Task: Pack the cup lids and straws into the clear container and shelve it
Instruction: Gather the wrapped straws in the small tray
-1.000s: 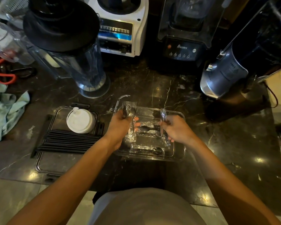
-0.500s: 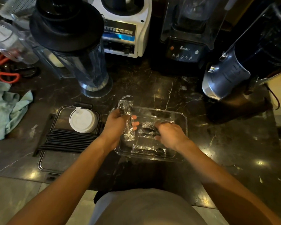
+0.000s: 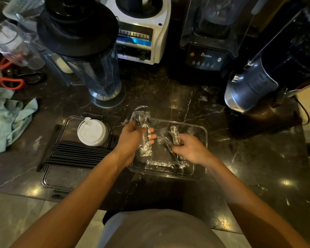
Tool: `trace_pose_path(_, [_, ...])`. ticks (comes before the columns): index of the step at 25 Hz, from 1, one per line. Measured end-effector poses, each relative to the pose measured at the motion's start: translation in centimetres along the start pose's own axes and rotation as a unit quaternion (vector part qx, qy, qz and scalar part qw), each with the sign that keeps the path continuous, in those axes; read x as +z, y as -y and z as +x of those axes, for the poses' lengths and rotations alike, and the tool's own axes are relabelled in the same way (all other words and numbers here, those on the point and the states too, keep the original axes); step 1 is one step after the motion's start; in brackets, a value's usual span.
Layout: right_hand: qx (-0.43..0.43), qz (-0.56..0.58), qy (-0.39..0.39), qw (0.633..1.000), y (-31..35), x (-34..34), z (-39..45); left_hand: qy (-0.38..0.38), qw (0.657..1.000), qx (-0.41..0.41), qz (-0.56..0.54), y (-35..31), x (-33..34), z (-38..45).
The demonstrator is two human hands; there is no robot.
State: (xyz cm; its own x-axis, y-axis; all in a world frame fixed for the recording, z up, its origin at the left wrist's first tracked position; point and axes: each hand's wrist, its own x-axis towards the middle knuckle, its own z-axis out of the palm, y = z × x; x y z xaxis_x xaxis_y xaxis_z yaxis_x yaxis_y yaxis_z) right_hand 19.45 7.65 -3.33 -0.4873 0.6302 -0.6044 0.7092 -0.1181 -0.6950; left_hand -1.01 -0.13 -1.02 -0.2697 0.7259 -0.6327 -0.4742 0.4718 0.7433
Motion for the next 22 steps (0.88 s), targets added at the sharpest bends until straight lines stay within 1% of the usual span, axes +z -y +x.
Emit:
trace_pose_path(2, [0.004, 0.148, 0.013, 0.989, -0.2, -0.7, -0.6, -0.002, 1.0, -0.002, 0.008, 0.3, 0.2, 0.1])
trace_pose_path(4, [-0.007, 0.248, 0.016, 0.969, -0.5, -1.0, -1.0, 0.002, 1.0, -0.005, 0.018, 0.6, 0.6, 0.0])
trace_pose_path(6, [-0.01, 0.301, 0.018, 0.953, -0.9, -1.1, -1.2, 0.013, 0.999, -0.013, 0.032, 0.9, 1.1, 0.0])
trace_pose_path(10, [0.006, 0.331, 0.002, 0.944, -0.2, -0.6, -1.6, 0.056, 0.997, -0.03, 0.035, 1.0, 2.2, -0.5])
trace_pose_path(13, [0.006, 0.276, -0.011, 0.961, 0.2, -0.4, -1.6, 0.069, 0.997, -0.045, 0.007, 0.8, 2.4, -0.5])
trace_pose_path(17, [-0.015, 0.152, -0.005, 0.988, 0.7, -0.6, -1.3, 0.076, 0.992, -0.098, -0.014, 0.8, 2.3, -0.3])
trace_pose_path(20, [-0.039, 0.082, -0.006, 0.996, 1.0, -0.9, -1.1, 0.084, 0.99, -0.112, -0.017, 0.8, 2.1, -0.3])
trace_pose_path(22, [-0.051, 0.041, -0.013, 0.998, 1.0, -0.9, -0.9, 0.11, 0.988, -0.107, -0.008, 0.7, 1.8, -0.3])
